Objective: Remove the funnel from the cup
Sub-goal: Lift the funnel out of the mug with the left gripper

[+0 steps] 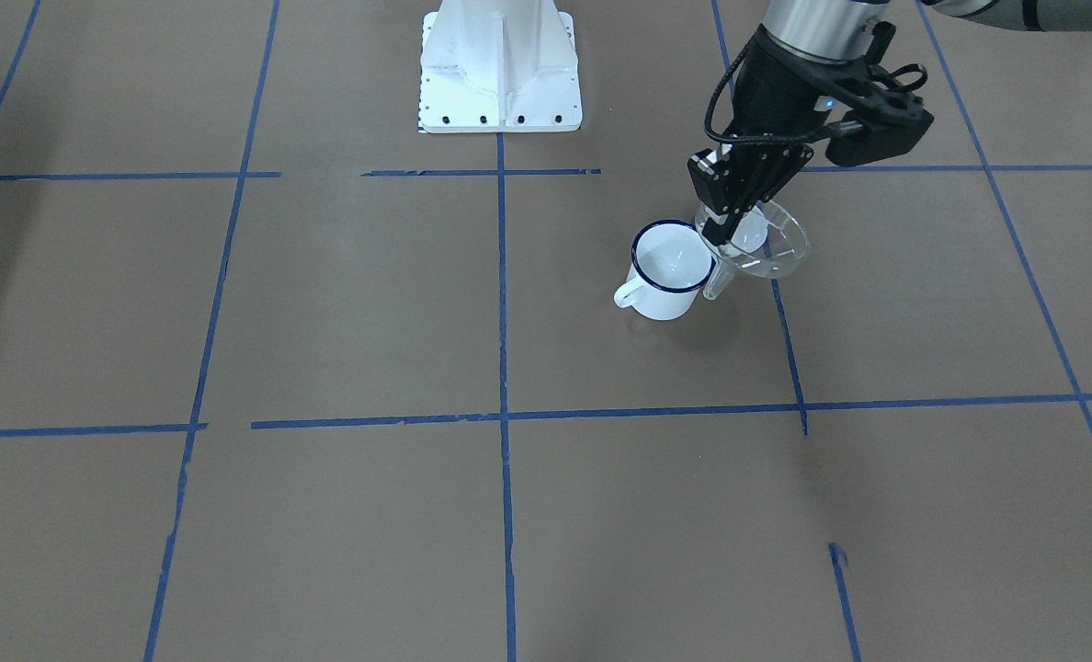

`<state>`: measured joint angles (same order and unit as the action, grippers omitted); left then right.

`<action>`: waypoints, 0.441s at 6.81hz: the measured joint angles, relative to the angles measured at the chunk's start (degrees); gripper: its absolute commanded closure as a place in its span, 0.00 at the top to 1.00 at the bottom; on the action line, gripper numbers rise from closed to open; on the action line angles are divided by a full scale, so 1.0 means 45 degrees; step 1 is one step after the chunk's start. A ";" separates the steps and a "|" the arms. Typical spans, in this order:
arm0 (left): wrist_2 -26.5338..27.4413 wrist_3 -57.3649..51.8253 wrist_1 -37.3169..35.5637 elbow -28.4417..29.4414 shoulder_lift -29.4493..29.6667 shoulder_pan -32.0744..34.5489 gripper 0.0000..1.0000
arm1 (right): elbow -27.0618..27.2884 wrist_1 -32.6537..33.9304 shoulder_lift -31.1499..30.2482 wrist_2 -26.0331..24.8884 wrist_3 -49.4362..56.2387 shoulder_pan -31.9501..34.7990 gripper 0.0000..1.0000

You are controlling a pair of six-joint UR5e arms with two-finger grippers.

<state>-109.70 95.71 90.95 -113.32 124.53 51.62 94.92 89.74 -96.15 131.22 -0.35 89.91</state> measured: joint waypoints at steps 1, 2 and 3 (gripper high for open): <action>0.1225 0.2071 0.2398 0.1287 -0.0143 0.0092 0.00 | 0.0000 0.0000 0.0000 0.0000 0.0000 0.0000 1.00; 0.2509 0.3759 0.4814 0.2788 -0.0362 0.0082 0.00 | 0.0000 0.0000 0.0000 0.0000 0.0000 0.0001 1.00; 0.3964 0.5036 0.7289 0.4672 -0.0521 -0.0122 0.00 | 0.0000 0.0000 0.0000 0.0000 0.0000 0.0000 1.00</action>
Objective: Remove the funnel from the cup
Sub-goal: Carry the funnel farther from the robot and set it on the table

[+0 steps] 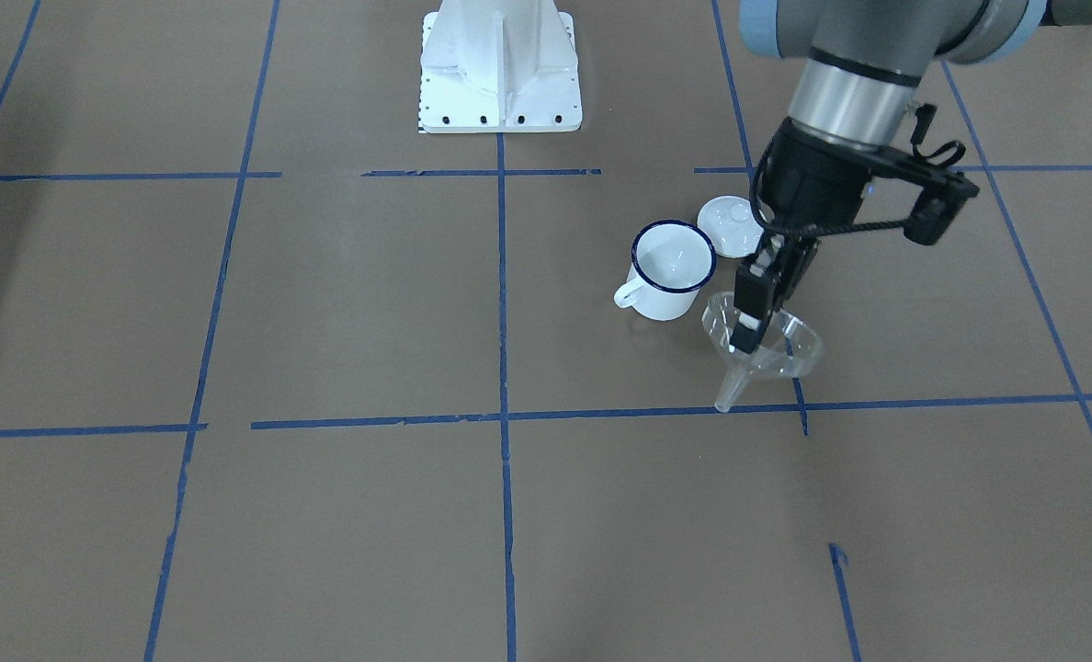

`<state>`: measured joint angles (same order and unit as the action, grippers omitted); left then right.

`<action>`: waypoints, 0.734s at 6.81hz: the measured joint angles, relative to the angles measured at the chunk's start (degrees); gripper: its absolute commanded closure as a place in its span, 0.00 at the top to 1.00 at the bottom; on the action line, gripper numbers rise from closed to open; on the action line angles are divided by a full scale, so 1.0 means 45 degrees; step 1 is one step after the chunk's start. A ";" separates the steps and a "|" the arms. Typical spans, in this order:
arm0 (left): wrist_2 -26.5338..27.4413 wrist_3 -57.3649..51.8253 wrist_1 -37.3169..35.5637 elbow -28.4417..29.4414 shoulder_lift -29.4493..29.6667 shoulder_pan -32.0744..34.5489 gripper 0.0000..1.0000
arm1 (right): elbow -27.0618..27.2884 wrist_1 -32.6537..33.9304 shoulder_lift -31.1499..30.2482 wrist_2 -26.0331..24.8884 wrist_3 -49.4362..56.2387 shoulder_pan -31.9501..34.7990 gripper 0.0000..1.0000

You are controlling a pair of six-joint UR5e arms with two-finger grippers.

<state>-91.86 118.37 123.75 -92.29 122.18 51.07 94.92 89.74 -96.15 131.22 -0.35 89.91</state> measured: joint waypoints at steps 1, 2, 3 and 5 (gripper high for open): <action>0.1547 0.0855 0.2339 0.2140 -0.0007 -0.0420 0.00 | 0.0000 0.0000 0.0000 0.0000 0.0000 0.0000 1.00; 0.2696 0.1228 0.4004 0.3786 0.0009 -0.0890 0.00 | 0.0000 0.0000 0.0000 0.0000 0.0000 0.0000 1.00; 0.3290 0.1387 0.4778 0.4616 0.0021 -0.1292 0.00 | 0.0000 0.0000 0.0000 0.0000 0.0000 0.0000 1.00; 0.3721 0.1486 0.5122 0.5102 0.0029 -0.1675 0.33 | 0.0000 0.0000 0.0000 0.0000 0.0000 0.0000 1.00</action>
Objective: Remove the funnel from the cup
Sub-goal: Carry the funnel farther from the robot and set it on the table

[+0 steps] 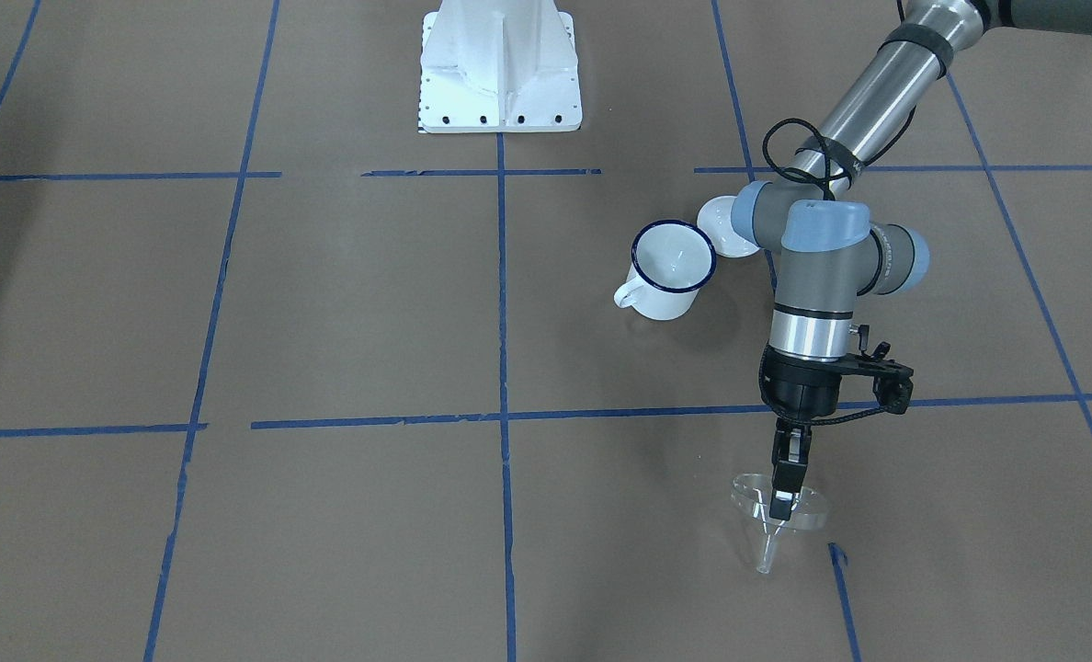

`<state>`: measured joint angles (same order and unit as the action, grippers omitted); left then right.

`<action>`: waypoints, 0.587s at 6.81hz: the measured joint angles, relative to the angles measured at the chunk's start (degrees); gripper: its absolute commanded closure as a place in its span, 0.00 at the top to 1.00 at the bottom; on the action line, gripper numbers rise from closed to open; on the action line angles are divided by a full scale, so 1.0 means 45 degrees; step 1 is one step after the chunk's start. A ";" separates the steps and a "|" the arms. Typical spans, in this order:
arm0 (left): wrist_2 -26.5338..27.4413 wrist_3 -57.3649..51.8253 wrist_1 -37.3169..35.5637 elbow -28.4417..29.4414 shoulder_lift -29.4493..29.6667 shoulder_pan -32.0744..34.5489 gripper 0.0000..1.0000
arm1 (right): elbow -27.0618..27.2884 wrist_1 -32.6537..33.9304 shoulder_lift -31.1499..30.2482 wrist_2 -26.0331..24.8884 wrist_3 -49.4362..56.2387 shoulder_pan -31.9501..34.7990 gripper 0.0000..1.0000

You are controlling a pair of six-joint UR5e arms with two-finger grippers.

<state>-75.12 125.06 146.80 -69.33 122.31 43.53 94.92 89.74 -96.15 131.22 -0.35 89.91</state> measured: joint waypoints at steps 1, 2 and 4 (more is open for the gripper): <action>0.0030 -0.0029 0.0022 0.0041 -0.0007 -0.0046 0.99 | 0.0000 0.0000 0.0000 0.0000 0.0000 0.0000 1.00; 0.0023 -0.0105 0.0021 0.0038 -0.0018 -0.0057 1.00 | -0.0004 0.0000 0.0000 0.0000 0.0000 0.0001 1.00; -0.0471 -0.1509 -0.0071 -0.0479 -0.0105 0.0072 1.00 | -0.0009 0.0000 0.0000 0.0000 0.0000 0.0000 1.00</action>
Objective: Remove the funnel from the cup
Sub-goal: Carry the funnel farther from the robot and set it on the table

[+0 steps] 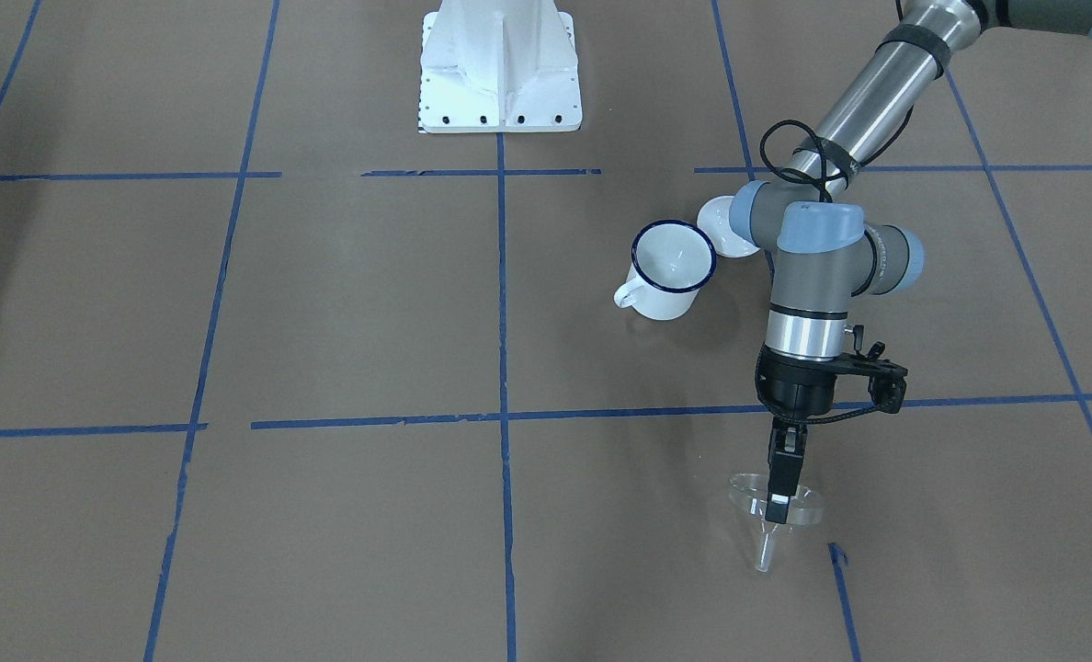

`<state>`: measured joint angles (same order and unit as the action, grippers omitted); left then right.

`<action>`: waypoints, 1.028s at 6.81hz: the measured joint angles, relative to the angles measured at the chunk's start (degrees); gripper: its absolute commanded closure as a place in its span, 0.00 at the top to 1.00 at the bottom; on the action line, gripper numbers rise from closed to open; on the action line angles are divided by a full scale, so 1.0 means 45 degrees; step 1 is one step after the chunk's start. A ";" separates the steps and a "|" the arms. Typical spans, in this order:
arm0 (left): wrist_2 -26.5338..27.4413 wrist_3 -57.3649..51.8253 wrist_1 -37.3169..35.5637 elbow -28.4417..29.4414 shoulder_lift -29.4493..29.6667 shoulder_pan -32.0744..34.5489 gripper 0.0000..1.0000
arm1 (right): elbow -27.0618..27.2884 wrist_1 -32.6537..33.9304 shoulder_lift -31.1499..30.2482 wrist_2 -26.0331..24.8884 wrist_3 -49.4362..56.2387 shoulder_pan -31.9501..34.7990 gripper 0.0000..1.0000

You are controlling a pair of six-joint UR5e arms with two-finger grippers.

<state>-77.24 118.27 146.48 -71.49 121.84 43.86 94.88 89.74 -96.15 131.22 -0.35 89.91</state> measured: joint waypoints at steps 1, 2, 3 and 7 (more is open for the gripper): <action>-0.1158 -0.1217 -0.0537 -0.1032 -0.0367 0.0237 1.00 | -0.0001 0.0000 0.0001 0.0000 0.0000 0.0000 1.00; -0.2626 -0.2551 -0.2078 -0.2666 -0.0771 0.0554 1.00 | 0.0002 0.0000 0.0000 0.0000 0.0000 0.0000 1.00; -0.3879 -0.3738 -0.4406 -0.4573 -0.0959 0.0819 1.00 | 0.0007 -0.0001 0.0001 0.0000 0.0000 0.0000 1.00; -0.8000 -0.8956 -1.2803 -1.2513 -0.3507 0.1082 1.00 | -0.0006 0.0000 0.0000 0.0000 0.0000 0.0000 1.00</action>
<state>-113.24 77.96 88.86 -127.80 106.06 48.73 94.86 89.74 -96.15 131.22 -0.35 89.91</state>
